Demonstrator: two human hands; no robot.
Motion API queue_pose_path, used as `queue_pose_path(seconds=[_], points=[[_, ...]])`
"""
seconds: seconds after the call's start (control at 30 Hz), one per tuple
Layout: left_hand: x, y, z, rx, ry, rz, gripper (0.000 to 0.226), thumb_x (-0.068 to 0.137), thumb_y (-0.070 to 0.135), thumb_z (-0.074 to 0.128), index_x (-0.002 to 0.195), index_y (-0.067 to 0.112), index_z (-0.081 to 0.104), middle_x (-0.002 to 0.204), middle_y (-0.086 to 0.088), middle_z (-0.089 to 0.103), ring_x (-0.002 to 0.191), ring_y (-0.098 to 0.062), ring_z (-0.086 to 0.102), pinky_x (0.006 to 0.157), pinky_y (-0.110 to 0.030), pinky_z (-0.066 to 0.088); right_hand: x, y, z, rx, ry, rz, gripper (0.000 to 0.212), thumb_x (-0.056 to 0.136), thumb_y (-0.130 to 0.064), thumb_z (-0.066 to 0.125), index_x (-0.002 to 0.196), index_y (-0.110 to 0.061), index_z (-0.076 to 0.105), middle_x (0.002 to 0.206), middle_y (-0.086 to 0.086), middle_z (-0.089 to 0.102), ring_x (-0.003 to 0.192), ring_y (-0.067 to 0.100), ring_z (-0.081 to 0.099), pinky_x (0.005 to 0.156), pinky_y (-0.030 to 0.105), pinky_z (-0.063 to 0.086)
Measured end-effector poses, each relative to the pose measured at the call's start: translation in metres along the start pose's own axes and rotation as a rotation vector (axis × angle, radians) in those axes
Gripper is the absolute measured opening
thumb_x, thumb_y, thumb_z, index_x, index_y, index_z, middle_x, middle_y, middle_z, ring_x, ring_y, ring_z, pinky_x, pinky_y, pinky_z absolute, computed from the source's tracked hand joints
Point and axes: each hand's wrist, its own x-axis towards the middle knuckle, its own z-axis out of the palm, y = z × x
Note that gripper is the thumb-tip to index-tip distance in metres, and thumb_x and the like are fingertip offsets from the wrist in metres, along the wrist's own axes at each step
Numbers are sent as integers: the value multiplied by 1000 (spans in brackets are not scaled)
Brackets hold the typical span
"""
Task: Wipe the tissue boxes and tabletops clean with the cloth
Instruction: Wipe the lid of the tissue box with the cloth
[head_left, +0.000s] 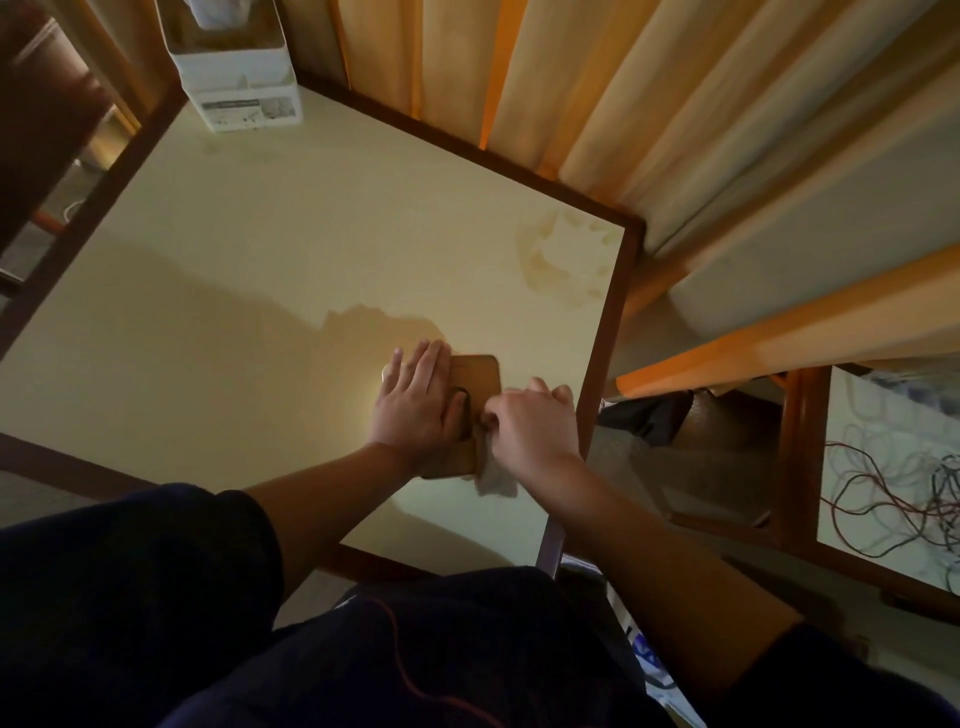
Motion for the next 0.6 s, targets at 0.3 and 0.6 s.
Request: queue_pose_path(seconds=[0.3, 0.6], points=[[0, 0, 1, 12, 58, 28, 67, 103, 43, 34, 152, -1, 45, 155, -18, 49, 151, -36, 36, 127, -57, 18, 62, -8, -16, -19, 117, 113, 26, 100, -18, 54, 105, -31, 76, 107, -8, 74, 119, 27, 50, 94, 45, 33], [0, 1, -1, 52, -2, 2, 74, 102, 49, 29, 158, 0, 35, 162, -16, 39, 155, -33, 27, 129, -50, 9, -11, 8, 50, 98, 283, 44, 19, 102, -28, 60, 116, -27, 72, 115, -3, 70, 107, 30, 61, 90, 46, 44]])
